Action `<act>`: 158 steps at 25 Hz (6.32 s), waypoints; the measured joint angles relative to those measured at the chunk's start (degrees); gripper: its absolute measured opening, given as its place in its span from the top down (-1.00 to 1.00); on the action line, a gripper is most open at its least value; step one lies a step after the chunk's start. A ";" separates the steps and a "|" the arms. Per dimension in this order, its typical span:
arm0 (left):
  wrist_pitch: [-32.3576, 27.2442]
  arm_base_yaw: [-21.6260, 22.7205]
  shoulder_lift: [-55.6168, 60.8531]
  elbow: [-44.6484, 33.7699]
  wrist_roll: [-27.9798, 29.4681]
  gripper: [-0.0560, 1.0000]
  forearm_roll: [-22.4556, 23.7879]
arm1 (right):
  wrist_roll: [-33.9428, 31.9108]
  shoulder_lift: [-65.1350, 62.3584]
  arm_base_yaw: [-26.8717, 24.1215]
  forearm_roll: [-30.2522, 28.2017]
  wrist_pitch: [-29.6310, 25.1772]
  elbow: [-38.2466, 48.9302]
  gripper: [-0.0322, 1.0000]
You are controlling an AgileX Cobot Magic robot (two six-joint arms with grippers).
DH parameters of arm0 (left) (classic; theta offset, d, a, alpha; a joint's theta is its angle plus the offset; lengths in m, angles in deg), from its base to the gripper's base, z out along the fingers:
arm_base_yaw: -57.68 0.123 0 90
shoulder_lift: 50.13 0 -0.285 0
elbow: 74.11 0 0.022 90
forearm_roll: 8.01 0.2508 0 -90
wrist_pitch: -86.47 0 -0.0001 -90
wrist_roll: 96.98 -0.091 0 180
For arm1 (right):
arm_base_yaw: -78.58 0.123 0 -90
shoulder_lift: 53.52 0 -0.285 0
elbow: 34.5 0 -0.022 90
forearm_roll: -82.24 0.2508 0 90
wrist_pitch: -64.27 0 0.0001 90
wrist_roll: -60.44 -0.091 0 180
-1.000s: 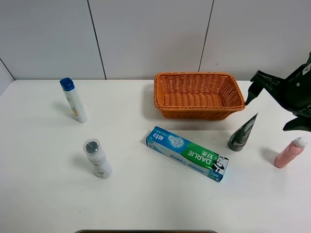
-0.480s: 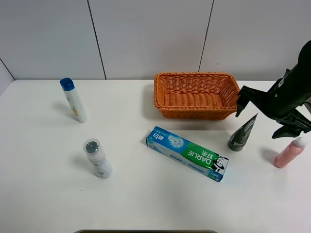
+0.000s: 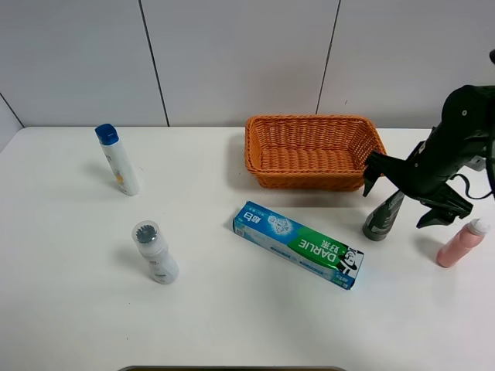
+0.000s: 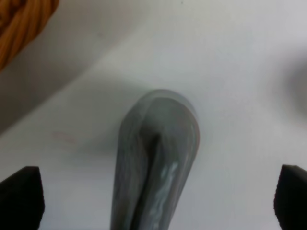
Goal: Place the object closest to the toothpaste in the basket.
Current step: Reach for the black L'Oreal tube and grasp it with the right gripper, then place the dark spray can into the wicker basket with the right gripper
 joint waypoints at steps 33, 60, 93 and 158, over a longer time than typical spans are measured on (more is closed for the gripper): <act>0.00 0.00 0.00 0.00 0.00 -0.88 0.00 | 0.53 4.72 0.00 1.21 4.23 -0.02 -0.32; 0.00 0.00 0.00 0.00 0.00 -0.88 0.00 | 0.59 4.72 0.00 2.19 4.08 -0.02 0.24; 0.00 0.00 0.00 0.00 0.00 -0.88 0.00 | 0.59 -14.44 1.79 1.51 -3.52 -0.02 0.24; 0.00 0.00 0.00 0.00 0.00 -0.88 0.00 | 36.21 16.51 10.82 -0.61 6.61 -30.17 0.25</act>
